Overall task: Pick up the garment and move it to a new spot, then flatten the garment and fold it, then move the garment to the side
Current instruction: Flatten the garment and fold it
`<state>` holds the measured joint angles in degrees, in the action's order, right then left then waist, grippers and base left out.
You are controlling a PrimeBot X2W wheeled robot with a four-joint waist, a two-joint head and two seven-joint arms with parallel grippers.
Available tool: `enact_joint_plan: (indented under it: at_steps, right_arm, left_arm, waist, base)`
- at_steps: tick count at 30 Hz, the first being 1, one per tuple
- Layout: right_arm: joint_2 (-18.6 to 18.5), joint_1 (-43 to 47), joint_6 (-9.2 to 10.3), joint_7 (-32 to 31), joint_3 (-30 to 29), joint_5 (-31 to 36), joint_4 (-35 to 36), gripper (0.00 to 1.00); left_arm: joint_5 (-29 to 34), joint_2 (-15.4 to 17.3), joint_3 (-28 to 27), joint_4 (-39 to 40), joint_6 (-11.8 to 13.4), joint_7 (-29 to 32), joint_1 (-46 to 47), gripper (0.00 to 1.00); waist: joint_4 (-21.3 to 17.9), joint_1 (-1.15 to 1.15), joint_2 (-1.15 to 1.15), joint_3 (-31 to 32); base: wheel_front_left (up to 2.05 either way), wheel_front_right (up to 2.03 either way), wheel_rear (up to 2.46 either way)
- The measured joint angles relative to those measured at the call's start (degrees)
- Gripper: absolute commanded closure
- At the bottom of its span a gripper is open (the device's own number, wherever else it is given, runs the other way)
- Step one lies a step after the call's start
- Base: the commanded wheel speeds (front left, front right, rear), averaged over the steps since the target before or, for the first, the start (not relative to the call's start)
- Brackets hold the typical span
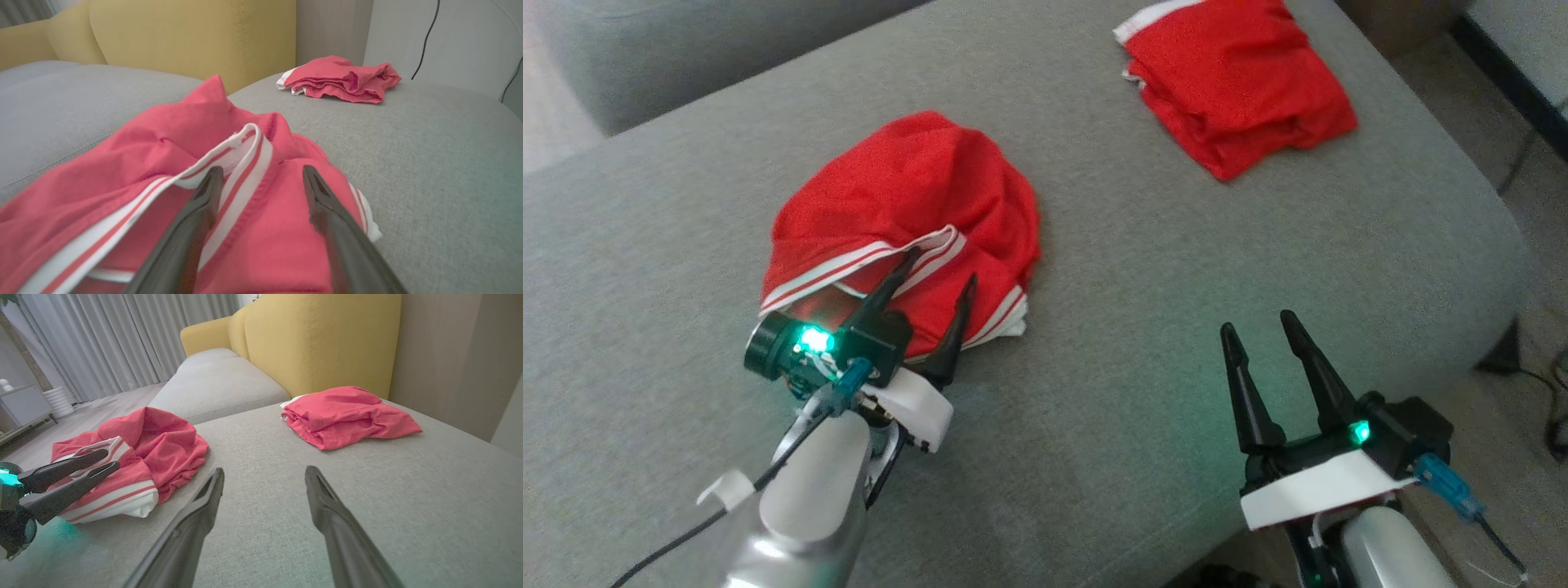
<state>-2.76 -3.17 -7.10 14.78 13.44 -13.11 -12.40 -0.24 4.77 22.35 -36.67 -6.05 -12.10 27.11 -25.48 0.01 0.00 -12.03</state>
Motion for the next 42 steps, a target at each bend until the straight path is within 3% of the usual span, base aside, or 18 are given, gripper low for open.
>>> enact_joint_plan:
  at_steps: [8, 9, 10, 11, 15, 22, 27, 31, 37, 42]
  right_arm:
    - [0.0, -0.9, 0.00, 0.0, 0.1, 0.0, 0.0, 0.00]
    - [0.0, -1.0, 0.00, 0.0, 0.1, 0.0, 0.1, 0.00]
    - [0.0, -1.0, 0.00, 0.0, 0.2, 0.0, 0.1, 0.00]
    - [0.0, -1.0, 0.00, 0.0, 0.2, 0.0, 0.1, 0.00]
    - [0.0, -1.0, 0.00, 0.0, 0.5, -0.4, 0.3, 0.00]
    - [0.0, -0.9, 0.00, 0.0, 0.5, -0.6, 0.2, 0.00]
    - [0.0, -0.9, 0.00, 0.0, -0.2, -0.6, 0.2, 0.00]
    - [0.0, -0.8, 0.00, 0.0, -0.5, -0.6, 0.2, 0.00]
    - [0.0, -0.6, 0.00, 0.0, -0.8, -0.6, 0.1, 0.00]
    - [0.0, -0.3, 0.00, 0.0, -1.4, -0.2, -0.2, 0.00]
  left_arm:
    - [0.3, -0.2, 1.2, -6.8, 0.5, 0.4, 3.4, 0.00]
    - [0.3, -0.2, 1.6, -7.4, 0.3, 0.4, 3.9, 0.42]
    - [0.1, -0.3, 1.9, -8.0, 0.0, 0.5, 4.3, 0.68]
    - [-0.2, -0.5, 2.1, -8.6, 0.0, 0.9, 4.7, 1.00]
    - [-1.3, -0.8, 3.6, -11.0, -0.6, 3.0, 6.2, 1.00]
    - [-4.1, -1.7, 5.8, -11.2, -1.1, 1.2, 7.6, 1.00]
    - [-9.0, -1.9, 10.1, -5.5, -1.3, -0.1, 11.0, 1.00]
    - [-14.1, -2.2, 13.0, 0.9, -1.5, 0.0, 20.6, 1.00]
    - [-21.5, -1.4, 7.7, 7.4, -1.5, 1.1, 37.3, 1.00]
    - [-28.3, 1.5, 3.2, 11.1, -1.5, 2.6, 36.4, 1.00]
  waist:
    - [-3.6, -0.01, 0.00, -1.6]
    - [-3.6, -0.01, 0.00, -1.6]
    - [-3.7, -0.01, 0.00, -1.5]
    - [-3.7, -0.01, 0.00, -1.5]
    - [-4.0, -0.01, 0.00, -1.3]
    - [-4.2, -0.01, 0.00, 0.2]
    - [-3.5, -0.02, 0.00, 1.5]
    - [-2.0, -0.02, 0.00, 2.4]
    - [1.1, -0.02, 0.00, 3.5]
    - [4.7, -0.02, 0.00, 4.3]
  base:
    - [0.00, 0.00, 0.00]
    - [0.00, 0.00, 0.00]
    - [0.00, 0.00, 0.00]
    - [0.00, 0.00, 0.00]
    - [0.00, 0.00, 0.00]
    - [0.00, 0.00, 0.00]
    - [0.00, 0.00, 0.00]
    - [0.00, 0.00, 0.00]
    - [0.00, 0.00, 0.00]
    - [0.00, 0.00, 0.00]
